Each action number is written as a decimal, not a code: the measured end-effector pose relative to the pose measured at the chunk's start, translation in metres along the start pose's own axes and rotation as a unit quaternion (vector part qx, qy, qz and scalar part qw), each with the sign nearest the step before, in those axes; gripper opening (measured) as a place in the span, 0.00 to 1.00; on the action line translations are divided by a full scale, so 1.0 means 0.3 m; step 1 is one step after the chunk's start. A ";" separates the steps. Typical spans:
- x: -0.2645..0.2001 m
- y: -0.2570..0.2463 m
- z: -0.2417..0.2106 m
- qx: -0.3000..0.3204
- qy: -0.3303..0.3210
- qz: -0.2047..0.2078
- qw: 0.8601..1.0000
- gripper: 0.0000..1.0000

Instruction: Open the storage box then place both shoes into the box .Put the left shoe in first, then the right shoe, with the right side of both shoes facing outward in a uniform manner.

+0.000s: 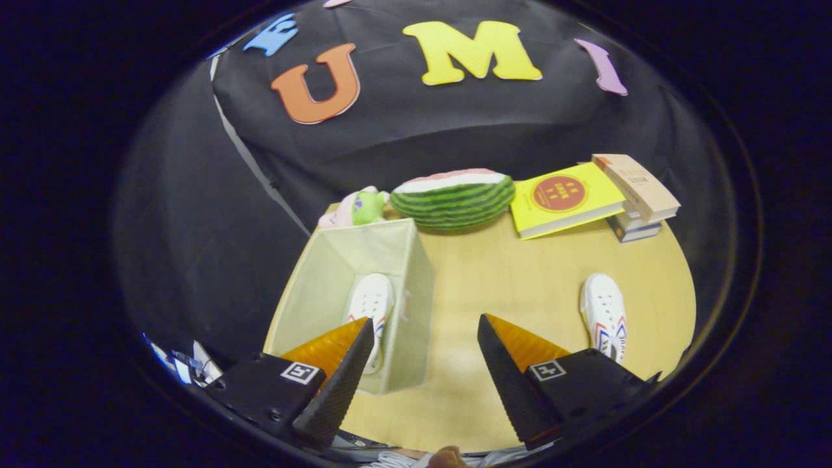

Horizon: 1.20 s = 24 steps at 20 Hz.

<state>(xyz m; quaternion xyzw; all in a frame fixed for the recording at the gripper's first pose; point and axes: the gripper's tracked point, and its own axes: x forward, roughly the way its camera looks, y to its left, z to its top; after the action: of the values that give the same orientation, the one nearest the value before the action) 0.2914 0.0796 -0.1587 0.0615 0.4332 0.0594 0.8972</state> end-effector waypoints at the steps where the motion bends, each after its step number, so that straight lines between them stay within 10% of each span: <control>1: -0.002 -0.075 0.008 -0.007 -0.007 -0.020 1.000 1.00; 24: 0.091 -1.008 -0.399 0.040 0.177 -0.147 0.972 1.00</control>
<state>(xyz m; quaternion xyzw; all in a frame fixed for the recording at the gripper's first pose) 0.2304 -0.2069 -0.3026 0.0215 0.5912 -0.0810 0.8021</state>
